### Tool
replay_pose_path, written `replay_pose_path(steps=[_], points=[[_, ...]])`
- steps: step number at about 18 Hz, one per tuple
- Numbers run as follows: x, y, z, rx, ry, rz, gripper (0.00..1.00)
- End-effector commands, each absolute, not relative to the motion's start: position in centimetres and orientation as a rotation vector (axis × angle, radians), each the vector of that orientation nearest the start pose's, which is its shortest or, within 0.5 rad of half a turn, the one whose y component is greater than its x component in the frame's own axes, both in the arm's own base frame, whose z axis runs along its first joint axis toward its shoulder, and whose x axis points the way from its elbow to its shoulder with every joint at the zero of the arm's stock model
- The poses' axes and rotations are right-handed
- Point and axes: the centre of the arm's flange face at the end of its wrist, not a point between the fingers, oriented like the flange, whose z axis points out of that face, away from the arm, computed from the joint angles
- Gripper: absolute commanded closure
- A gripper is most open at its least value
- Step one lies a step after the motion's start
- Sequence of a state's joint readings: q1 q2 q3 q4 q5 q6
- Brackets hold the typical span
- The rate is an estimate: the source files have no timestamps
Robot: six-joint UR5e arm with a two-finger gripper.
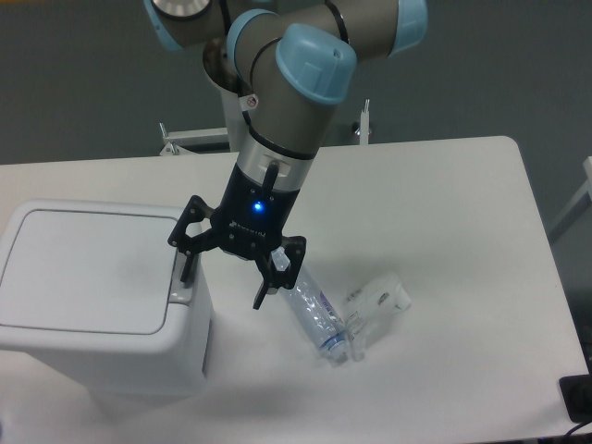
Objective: Open the trash can
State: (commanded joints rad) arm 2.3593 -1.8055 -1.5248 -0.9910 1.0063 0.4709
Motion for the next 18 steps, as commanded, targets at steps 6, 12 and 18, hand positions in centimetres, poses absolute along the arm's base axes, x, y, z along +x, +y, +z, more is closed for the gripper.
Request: replay_pose_path(steps=[6, 12, 18], points=[[-30.2, 56.3, 45.8, -2.482, -0.259, -0.300, 0.00], [-30.3, 56.3, 47.2, -2.464, -0.253, -0.281, 0.00], [-35.6, 53.5, 47.9, -2.438, -0.360, -0.225, 0.00]])
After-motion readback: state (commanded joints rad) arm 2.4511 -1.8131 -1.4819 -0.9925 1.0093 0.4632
